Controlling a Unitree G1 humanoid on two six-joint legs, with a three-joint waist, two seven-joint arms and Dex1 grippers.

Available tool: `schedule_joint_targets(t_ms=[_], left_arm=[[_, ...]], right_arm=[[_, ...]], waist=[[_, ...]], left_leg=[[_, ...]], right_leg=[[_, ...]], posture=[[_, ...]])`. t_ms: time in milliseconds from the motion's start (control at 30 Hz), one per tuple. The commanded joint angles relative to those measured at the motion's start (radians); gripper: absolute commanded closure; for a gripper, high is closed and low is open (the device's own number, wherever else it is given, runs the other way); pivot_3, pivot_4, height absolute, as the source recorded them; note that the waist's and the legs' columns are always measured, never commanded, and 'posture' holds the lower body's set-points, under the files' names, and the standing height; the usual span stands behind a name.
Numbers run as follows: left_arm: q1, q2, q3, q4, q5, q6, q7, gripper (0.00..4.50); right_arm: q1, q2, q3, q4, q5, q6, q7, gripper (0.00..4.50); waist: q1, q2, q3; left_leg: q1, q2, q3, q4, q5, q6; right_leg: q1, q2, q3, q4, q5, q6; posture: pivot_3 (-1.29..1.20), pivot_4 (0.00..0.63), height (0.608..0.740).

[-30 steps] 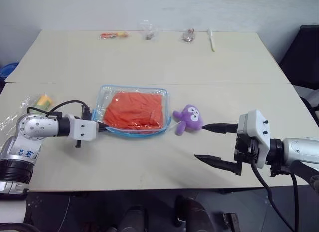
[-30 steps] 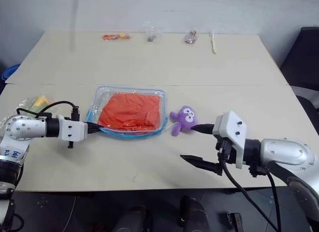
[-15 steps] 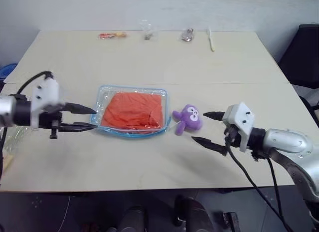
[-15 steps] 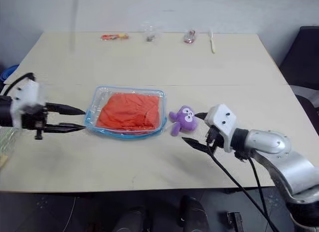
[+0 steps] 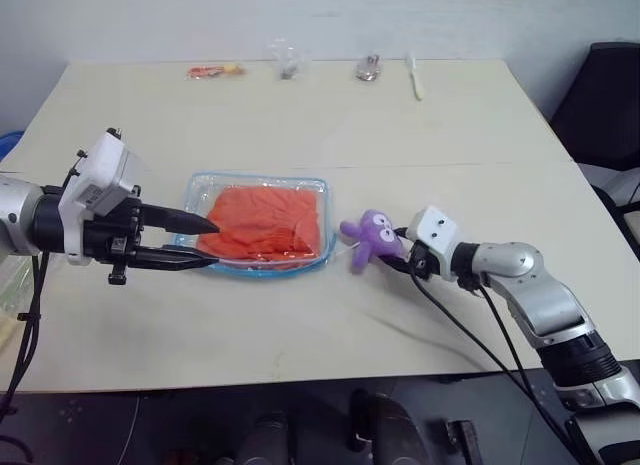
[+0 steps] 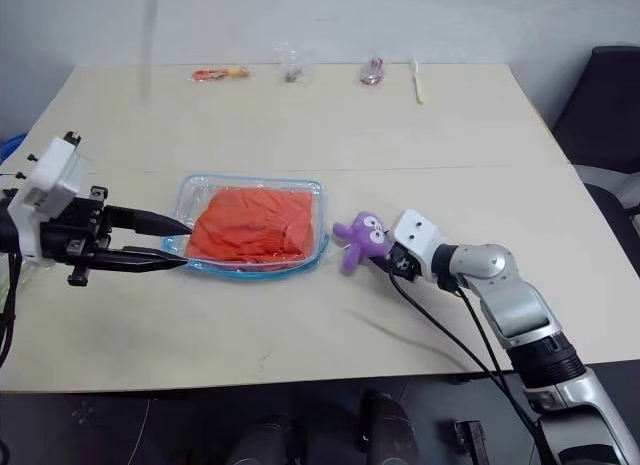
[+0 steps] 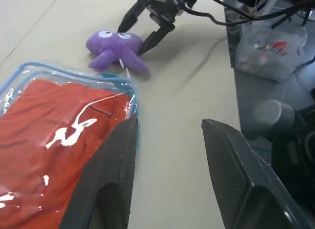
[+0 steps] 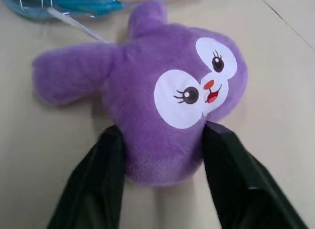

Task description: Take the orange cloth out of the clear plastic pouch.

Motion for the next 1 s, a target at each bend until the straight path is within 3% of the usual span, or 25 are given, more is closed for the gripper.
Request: schedule_joint_targets(t_ms=[33, 167, 500, 700, 1000], left_arm=[[-0.030, -0.005, 0.011, -0.015, 0.006, -0.013, 0.011, 2.30], [-0.043, -0.016, 0.002, -0.009, 0.014, -0.015, 0.015, 2.30], [-0.131, -0.077, -0.070, 0.020, 0.038, -0.015, 0.008, 2.30], [-0.188, -0.114, -0.127, 0.045, 0.055, -0.017, -0.026, 2.30], [-0.258, -0.131, -0.194, 0.098, 0.106, -0.048, -0.099, 2.30]], right_arm=[[0.007, 0.010, -0.031, -0.043, 0.011, -0.005, 0.025, 3.29], [0.036, 0.003, -0.055, -0.115, 0.027, 0.052, 0.020, 4.48], [0.282, -0.039, -0.169, -0.540, 0.145, 0.378, -0.047, 4.49], [0.410, 0.052, -0.115, -0.727, 0.177, 0.514, -0.172, 4.49], [0.394, 0.228, -0.015, -0.719, 0.224, 0.612, -0.270, 4.49]], waist=[[0.000, 0.000, 0.000], [0.004, 0.000, 0.000], [0.011, 0.000, 0.000], [0.007, 0.000, 0.000], [0.002, 0.000, 0.000]], left_leg=[[0.000, 0.000, 0.000, 0.000, 0.000, 0.000], [0.000, 0.000, 0.000, 0.000, 0.000, 0.000], [0.000, -0.001, -0.001, 0.000, 0.000, 0.000], [0.000, -0.001, 0.000, 0.000, 0.000, 0.000], [0.001, 0.000, 0.000, 0.000, 0.000, -0.001]], right_leg=[[0.000, 0.000, 0.000, 0.000, 0.000, 0.000], [0.000, 0.000, 0.000, 0.000, 0.000, 0.000], [0.000, -0.001, 0.000, 0.000, 0.000, 0.000], [0.000, 0.000, 0.001, 0.001, 0.000, 0.000], [0.000, 0.001, 0.000, 0.001, 0.000, -0.001]], posture=[[0.00, 0.150, 0.740], [0.00, 0.150, 0.740], [0.00, 0.150, 0.740], [0.00, 0.150, 0.740], [0.00, 0.150, 0.740]])
